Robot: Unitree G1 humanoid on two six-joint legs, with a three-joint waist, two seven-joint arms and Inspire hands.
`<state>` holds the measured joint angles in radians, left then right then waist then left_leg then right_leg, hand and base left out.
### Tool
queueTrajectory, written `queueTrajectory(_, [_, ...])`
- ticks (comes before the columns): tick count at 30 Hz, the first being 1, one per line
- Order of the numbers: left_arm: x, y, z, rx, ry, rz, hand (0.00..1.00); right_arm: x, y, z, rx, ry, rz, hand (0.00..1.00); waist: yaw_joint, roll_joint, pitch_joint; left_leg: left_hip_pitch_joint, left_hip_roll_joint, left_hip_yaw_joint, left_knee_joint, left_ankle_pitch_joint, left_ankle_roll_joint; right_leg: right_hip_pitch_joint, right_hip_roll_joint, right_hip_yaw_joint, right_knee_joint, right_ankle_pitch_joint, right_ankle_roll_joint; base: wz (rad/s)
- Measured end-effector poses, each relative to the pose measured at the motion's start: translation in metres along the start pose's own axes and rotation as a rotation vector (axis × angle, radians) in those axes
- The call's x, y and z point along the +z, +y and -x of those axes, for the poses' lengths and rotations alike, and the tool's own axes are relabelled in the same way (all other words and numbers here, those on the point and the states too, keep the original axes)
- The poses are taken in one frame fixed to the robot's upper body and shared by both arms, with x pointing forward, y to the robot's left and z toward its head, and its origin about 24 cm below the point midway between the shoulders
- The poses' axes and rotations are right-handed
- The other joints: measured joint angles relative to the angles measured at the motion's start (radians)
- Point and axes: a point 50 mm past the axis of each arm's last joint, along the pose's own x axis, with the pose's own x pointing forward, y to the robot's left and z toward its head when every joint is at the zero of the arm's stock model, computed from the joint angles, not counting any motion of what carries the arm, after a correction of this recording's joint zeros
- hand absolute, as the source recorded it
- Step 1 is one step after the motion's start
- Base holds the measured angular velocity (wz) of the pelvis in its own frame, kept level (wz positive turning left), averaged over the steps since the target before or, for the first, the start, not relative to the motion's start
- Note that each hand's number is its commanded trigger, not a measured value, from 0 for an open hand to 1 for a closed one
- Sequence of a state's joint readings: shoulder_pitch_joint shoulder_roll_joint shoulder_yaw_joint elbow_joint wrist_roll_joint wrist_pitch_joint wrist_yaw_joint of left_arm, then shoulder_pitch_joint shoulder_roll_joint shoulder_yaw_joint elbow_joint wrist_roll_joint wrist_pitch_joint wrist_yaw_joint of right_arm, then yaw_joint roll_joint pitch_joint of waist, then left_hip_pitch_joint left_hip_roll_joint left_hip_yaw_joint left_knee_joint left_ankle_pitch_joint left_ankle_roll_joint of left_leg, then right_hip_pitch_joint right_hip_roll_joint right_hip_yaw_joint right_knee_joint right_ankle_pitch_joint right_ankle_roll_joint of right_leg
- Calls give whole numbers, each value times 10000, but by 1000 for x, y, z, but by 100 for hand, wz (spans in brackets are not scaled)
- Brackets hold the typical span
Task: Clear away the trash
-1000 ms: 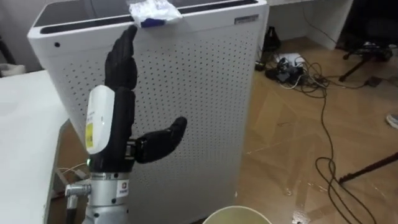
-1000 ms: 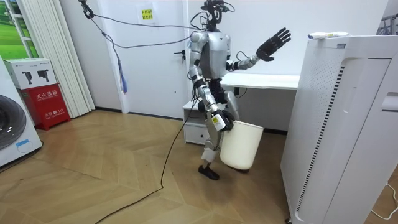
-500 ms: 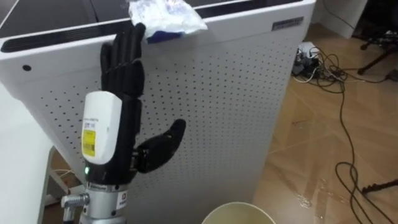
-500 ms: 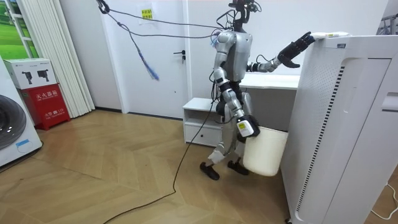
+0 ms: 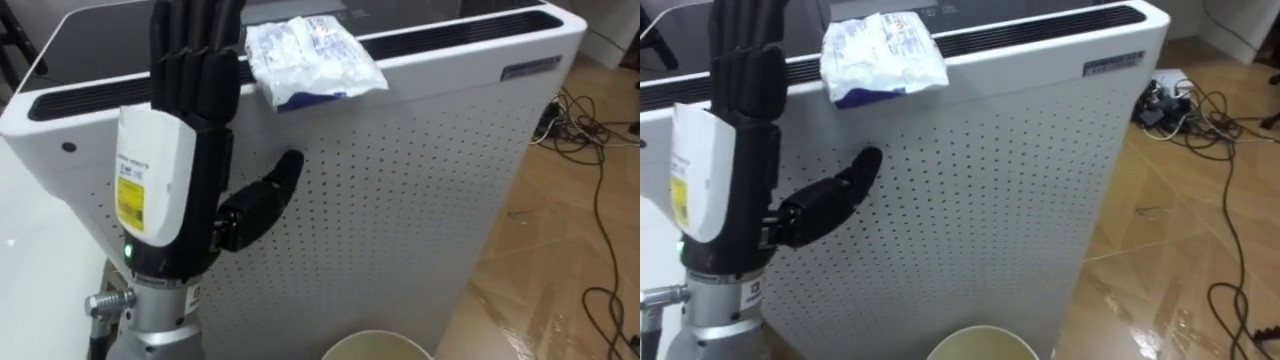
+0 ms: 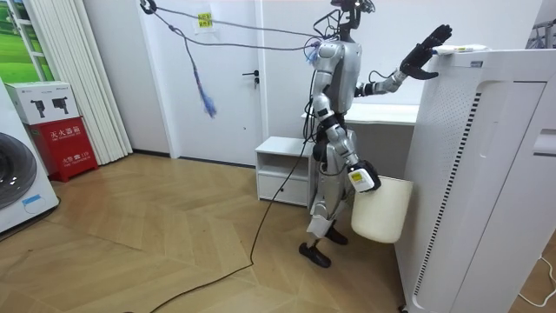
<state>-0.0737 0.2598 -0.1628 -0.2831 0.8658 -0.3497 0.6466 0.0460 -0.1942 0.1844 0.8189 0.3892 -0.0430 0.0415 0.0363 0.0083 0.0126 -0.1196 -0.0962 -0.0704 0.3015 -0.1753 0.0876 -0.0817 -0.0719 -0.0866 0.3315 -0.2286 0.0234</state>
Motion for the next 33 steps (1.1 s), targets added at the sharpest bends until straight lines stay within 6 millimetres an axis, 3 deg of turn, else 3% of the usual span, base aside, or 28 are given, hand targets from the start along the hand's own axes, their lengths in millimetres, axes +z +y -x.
queueTrajectory(7, [1, 2, -1, -110, -245, -161, 0, -1, 3, 0, 123, 28, -21, 100, -25, -231, -16, 425, 0, -157, -311, 3, -6, 566, 28, -169, -505, 50, -31, 6])
queueTrajectory(12, [1, 2, -1, -140, -214, -336, 0, -2, 2, 0, 74, 48, 29, 100, -97, -289, -47, 631, 65, -181, -480, 1, -7, 911, 126, -200, -984, 320, -11, -1])
queueTrajectory(18, [4, -6, 1, -650, -114, -465, 0, -3, 2, 1, 137, 105, 2, 100, -105, -232, -61, 771, 129, -155, -516, 1, -8, 1172, 203, -202, -1311, 511, -25, -1])
queueTrajectory(21, [4, -9, 3, -1088, -54, -597, 0, -3, 2, 1, 277, 105, 17, 100, -130, -115, -106, 796, 137, -126, -539, 6, -16, 1179, 206, -180, -1308, 512, -26, 0])
queueTrajectory(22, [4, -10, 4, -1266, -41, -630, 9, -3, 2, 1, 345, 113, 17, 100, -139, -64, -109, 805, 140, -118, -564, 12, -24, 1179, 207, -174, -1307, 513, -28, 0])
queueTrajectory(23, [4, -11, 4, -1372, -41, -668, 48, -3, 2, 1, 371, 113, 18, 100, -153, -39, -111, 808, 140, -117, -592, 17, -29, 1179, 207, -174, -1307, 514, -28, 0])
queueTrajectory(25, [4, -13, 5, -1677, -2, -785, 63, -4, 3, 1, 482, 123, 15, 100, -237, 56, -109, 814, 146, -122, -643, 26, -40, 1179, 211, -184, -1316, 515, -30, 0])
queueTrajectory(26, [3, -13, 6, -1714, 30, -814, 78, -4, 3, 1, 496, 112, 10, 100, -265, 89, -108, 814, 146, -125, -641, 28, -42, 1177, 211, -182, -1320, 515, -32, 0])
queueTrajectory(28, [2, -13, 8, -1840, 118, -852, 84, -2, 3, 1, 513, 52, -5, 100, -322, 224, -104, 831, 149, -100, -652, 36, -49, 1151, 216, -131, -1321, 516, -33, -5])
queueTrajectory(29, [2, -13, 9, -1883, 149, -846, 100, -2, 3, 1, 510, 53, -2, 100, -327, 252, -100, 843, 152, -87, -663, 36, -49, 1150, 218, -117, -1320, 516, -33, -7])
queueTrajectory(33, [1, -13, 13, -2039, 280, -903, 100, -2, 3, 1, 504, 57, -4, 100, -336, 346, -93, 947, 163, -19, -816, 72, -58, 1151, 225, -40, -1323, 516, -33, -5])
